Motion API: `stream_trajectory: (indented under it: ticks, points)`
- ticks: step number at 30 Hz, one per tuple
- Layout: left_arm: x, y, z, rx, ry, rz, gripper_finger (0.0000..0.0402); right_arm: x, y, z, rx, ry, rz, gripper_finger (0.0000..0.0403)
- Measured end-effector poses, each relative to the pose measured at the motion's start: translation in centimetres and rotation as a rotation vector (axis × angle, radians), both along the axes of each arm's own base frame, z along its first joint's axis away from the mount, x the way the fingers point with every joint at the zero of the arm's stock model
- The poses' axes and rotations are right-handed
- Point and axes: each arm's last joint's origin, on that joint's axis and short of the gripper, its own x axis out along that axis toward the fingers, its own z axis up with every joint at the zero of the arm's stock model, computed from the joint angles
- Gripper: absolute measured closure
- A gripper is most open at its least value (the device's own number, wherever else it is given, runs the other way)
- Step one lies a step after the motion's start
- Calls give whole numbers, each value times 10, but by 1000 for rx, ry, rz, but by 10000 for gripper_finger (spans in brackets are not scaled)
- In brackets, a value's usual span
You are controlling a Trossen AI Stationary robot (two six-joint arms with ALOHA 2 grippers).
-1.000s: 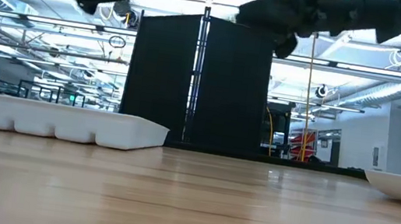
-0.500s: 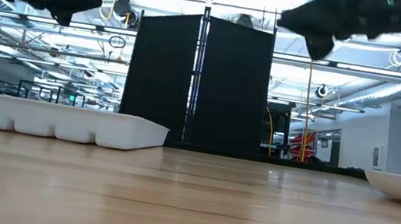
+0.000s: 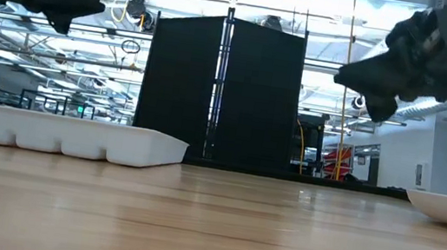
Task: Sort silverware
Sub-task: Return to Home Position
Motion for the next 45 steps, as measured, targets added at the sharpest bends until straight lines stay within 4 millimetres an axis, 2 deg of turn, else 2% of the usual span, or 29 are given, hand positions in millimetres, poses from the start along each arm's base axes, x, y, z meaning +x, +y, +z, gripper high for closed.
stream_trajectory:
  ticks: [8, 11, 18, 28, 36, 42, 45]
  points:
    - [0, 0, -3, -17, 27, 3, 288, -24, -8, 3, -15, -71, -35, 335]
    - [0, 0, -3, -17, 27, 3, 288, -35, -10, 2, -12, -43, -50, 335]
    - [0, 0, -3, -8, 28, 5, 288, -55, -17, 2, -24, 0, -259, 335]
    - [0, 0, -2, -16, 22, 11, 288, -59, -17, -1, -66, 43, -256, 335]
    - [0, -1, -2, -18, 23, -40, 288, -61, -16, -19, -55, 112, -206, 335]
    - [0, -1, -2, -19, 23, -45, 288, -64, -17, -19, -67, 119, -210, 335]
    - [1, -1, -9, -43, 24, -45, 288, -66, -18, -21, -71, 141, -218, 335]
